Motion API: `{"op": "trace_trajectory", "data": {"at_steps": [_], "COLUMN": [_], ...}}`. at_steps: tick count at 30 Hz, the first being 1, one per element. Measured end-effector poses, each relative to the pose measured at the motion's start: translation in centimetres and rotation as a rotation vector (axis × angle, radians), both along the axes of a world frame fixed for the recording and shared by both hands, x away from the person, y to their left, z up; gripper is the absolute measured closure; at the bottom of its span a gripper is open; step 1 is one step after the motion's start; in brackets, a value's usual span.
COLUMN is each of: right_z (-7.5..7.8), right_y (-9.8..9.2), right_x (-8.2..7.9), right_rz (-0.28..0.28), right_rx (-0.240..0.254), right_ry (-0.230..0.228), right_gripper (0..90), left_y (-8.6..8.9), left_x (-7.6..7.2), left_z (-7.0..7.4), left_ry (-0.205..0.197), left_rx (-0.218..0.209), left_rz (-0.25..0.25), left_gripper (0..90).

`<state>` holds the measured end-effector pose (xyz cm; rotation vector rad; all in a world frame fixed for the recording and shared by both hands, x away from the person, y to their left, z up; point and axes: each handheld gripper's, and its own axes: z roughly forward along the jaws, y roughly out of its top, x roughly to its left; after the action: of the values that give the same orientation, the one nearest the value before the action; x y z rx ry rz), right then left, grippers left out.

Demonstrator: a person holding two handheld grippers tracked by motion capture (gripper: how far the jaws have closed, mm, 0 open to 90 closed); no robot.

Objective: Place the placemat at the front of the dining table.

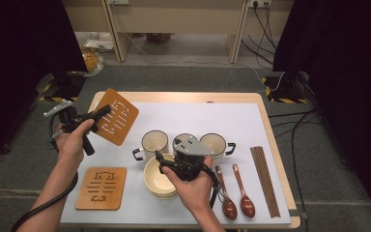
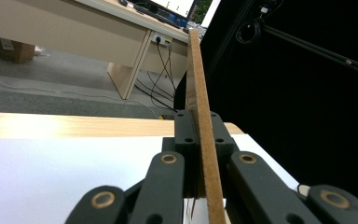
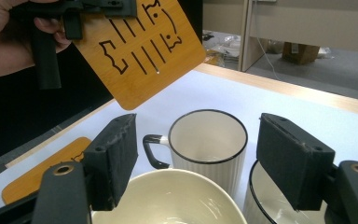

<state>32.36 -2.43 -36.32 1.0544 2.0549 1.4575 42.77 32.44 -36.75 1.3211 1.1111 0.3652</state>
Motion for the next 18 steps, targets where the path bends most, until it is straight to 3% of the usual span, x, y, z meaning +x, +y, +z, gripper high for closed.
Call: {"op": "trace_trajectory", "data": {"at_steps": [18], "right_z": [0.0], "right_y": [-1.5], "right_x": [0.0], "right_rz": [-0.026], "right_rx": [-0.004], "right_ry": [-0.002], "right_gripper": [29.2], "left_y": [-1.1], "left_x": [1.3], "left_z": [0.3], "left_ry": [-0.006], "left_rx": [0.011], "left_rz": [-0.006], "left_gripper": [86.1]}}
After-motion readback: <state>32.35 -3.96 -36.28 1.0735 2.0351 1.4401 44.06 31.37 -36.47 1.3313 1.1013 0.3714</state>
